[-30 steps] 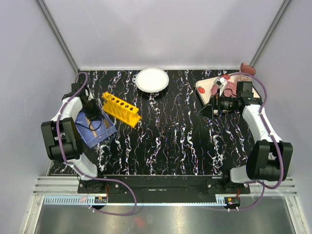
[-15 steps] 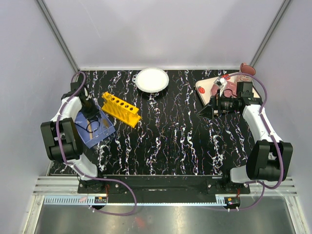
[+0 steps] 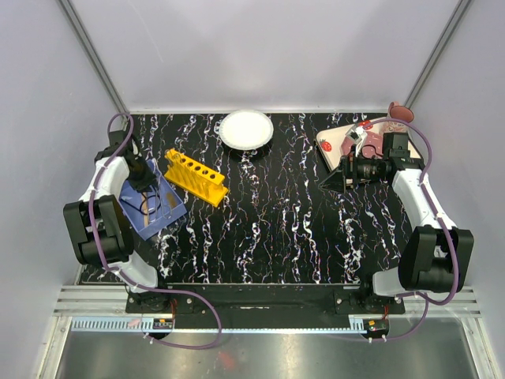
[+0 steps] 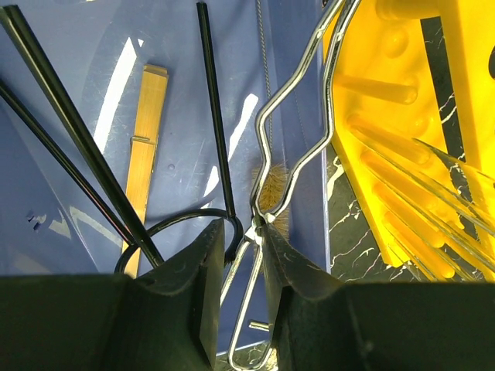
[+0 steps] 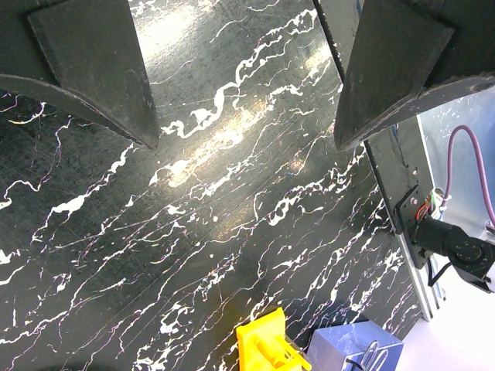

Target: Organize the chemistry lab equipment

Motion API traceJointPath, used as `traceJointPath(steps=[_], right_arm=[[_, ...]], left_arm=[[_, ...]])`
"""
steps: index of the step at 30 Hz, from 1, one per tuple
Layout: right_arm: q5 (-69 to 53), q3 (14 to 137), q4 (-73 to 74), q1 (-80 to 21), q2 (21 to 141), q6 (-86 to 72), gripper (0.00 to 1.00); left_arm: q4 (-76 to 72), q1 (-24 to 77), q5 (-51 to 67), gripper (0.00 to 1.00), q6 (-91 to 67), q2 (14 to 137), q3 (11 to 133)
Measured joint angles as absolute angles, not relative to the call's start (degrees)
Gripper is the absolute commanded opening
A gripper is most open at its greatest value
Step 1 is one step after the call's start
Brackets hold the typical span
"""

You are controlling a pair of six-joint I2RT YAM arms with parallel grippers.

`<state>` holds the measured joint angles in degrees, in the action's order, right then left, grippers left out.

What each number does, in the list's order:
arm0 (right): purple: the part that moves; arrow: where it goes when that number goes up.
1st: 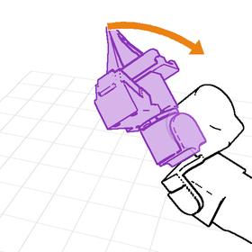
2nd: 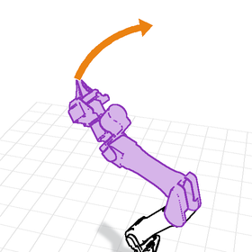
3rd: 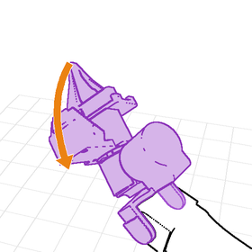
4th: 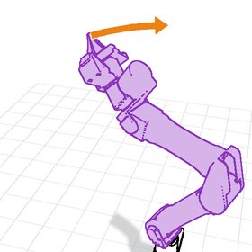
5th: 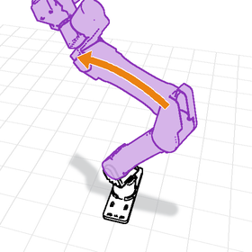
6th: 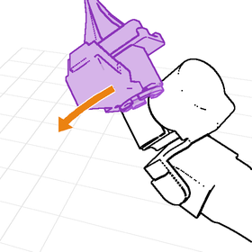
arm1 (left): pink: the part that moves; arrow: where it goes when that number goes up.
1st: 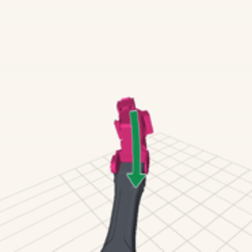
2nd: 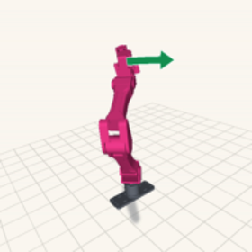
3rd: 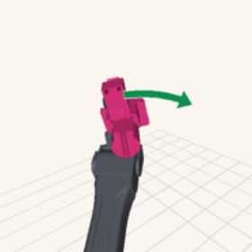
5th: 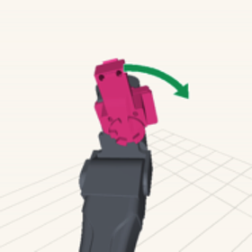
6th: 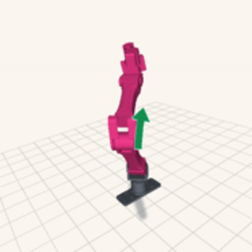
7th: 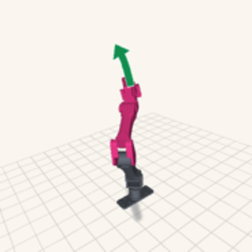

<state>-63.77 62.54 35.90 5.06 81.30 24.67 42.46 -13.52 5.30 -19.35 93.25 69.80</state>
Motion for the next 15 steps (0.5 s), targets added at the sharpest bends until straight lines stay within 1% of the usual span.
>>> traceJointPath(steps=[8,15], right_arm=[[-64.03,62.54,36.01,5.06,81.3,24.84,1.0],[-64.12,62.54,36.32,5.06,81.34,24.93,1.0]], left_arm=[[42.39,-13.82,5.43,0.32,-19.29,93.23,69.8],[42.41,-13.98,7.05,0.34,-19.27,92.75,70.32]])
